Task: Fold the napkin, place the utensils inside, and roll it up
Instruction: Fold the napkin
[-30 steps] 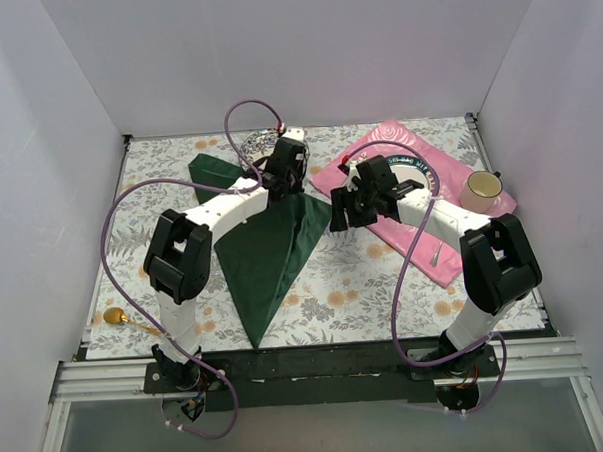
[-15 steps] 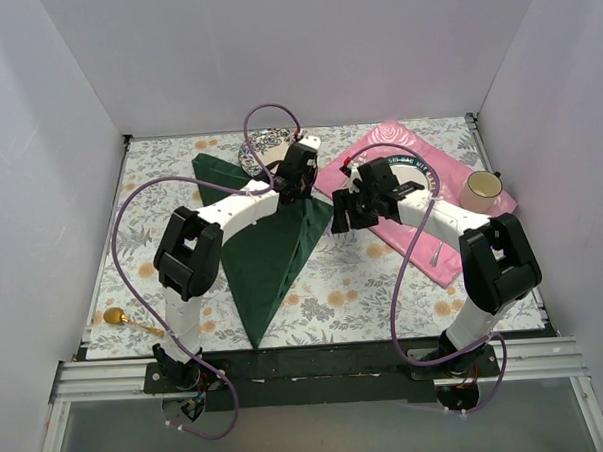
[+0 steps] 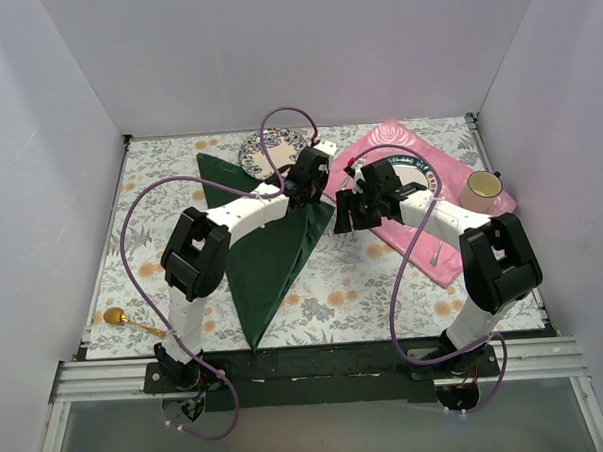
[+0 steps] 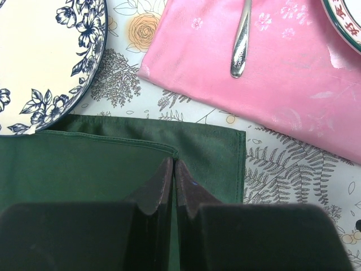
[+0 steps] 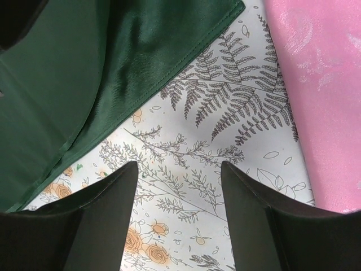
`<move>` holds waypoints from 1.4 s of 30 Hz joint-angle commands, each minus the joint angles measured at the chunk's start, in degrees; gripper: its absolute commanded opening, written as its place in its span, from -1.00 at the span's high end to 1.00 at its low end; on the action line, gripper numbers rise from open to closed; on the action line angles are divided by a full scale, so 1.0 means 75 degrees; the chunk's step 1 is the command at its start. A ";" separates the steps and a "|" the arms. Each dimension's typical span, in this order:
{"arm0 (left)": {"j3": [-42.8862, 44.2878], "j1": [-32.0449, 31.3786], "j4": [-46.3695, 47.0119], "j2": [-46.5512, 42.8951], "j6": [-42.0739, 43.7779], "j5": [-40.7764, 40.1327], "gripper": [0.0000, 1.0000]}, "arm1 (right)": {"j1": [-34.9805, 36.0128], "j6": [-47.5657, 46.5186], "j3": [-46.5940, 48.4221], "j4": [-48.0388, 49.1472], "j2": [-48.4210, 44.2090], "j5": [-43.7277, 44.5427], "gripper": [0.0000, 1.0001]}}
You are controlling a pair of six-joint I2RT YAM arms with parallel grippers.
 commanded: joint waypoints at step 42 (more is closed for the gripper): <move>0.0819 -0.0443 0.0019 0.0699 0.0813 0.0116 1.00 | -0.0185 0.0024 -0.0139 0.0253 -0.0033 -0.0063 -0.36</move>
